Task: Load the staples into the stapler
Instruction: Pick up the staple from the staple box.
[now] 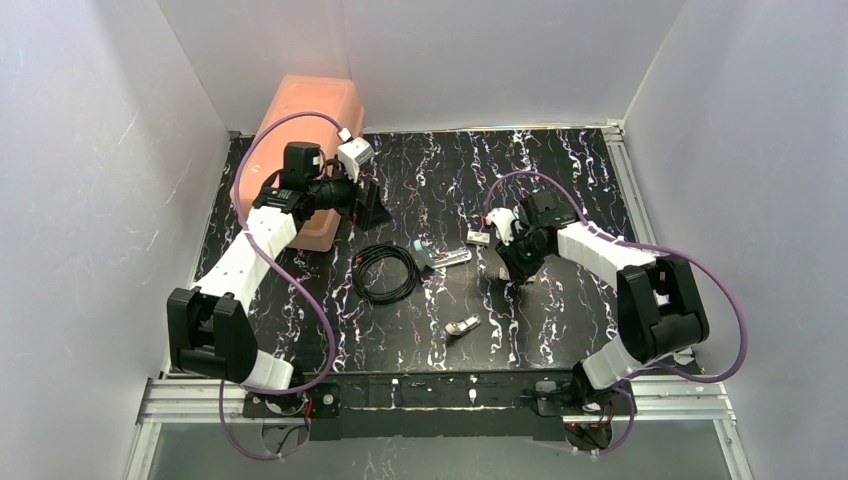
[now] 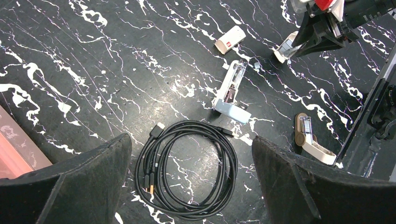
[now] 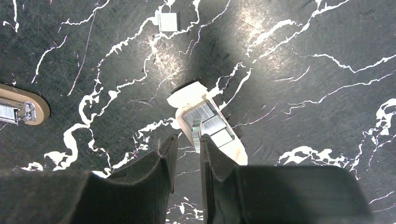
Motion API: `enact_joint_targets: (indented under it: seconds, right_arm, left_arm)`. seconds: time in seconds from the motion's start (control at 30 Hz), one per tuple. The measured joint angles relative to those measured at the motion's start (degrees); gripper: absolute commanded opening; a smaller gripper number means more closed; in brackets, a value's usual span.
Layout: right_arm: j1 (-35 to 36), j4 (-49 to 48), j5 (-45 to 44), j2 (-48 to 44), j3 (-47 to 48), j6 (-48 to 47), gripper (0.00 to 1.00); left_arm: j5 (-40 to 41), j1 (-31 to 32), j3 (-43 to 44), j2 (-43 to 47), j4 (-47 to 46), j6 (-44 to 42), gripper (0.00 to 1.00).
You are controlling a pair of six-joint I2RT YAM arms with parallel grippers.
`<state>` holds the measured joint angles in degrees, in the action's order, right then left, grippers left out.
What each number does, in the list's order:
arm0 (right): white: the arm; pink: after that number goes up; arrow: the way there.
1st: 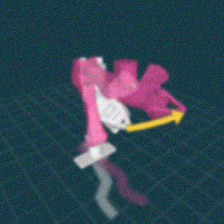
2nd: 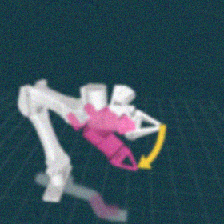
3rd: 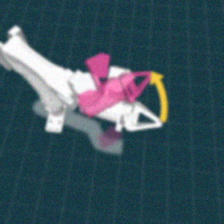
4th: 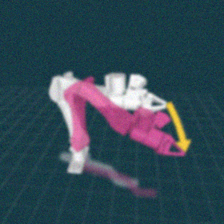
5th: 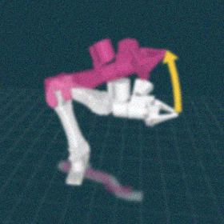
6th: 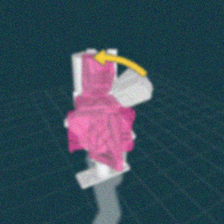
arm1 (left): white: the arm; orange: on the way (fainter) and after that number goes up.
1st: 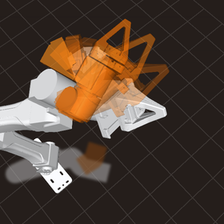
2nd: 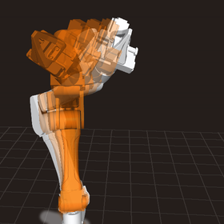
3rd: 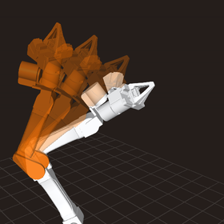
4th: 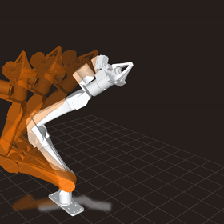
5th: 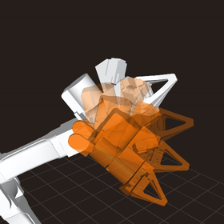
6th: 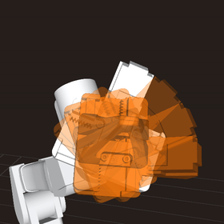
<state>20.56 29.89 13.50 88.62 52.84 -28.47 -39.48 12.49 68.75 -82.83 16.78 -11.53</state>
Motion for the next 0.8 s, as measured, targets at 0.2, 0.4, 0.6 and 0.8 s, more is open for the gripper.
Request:
enact_joint_targets:
  seconds: [0.2,0.4,0.6,0.8]
  right_arm:
    - [0.26,-0.02,-0.13,0.0,0.0,-0.24,0.26]
    - [0.57,-0.13,-1.81,-0.07,0.0,-0.81,0.24]
    - [1.29,-0.57,-4.17,-0.44,-0.17,-1.86,0.26]
    - [1.6,-1.38,-5.31,-0.52,-0.22,-2.08,0.3]
  left_arm:
    - [-0.02,0.0,0.0,-0.07,0.02,0.0,0.98]
    - [-0.02,0.0,0.0,-0.07,0.04,-0.02,0.99]
    - [-0.02,0.0,0.0,-0.07,0.15,-0.02,0.98]
    - [-0.02,0.0,0.0,-0.11,0.15,-0.02,0.98]
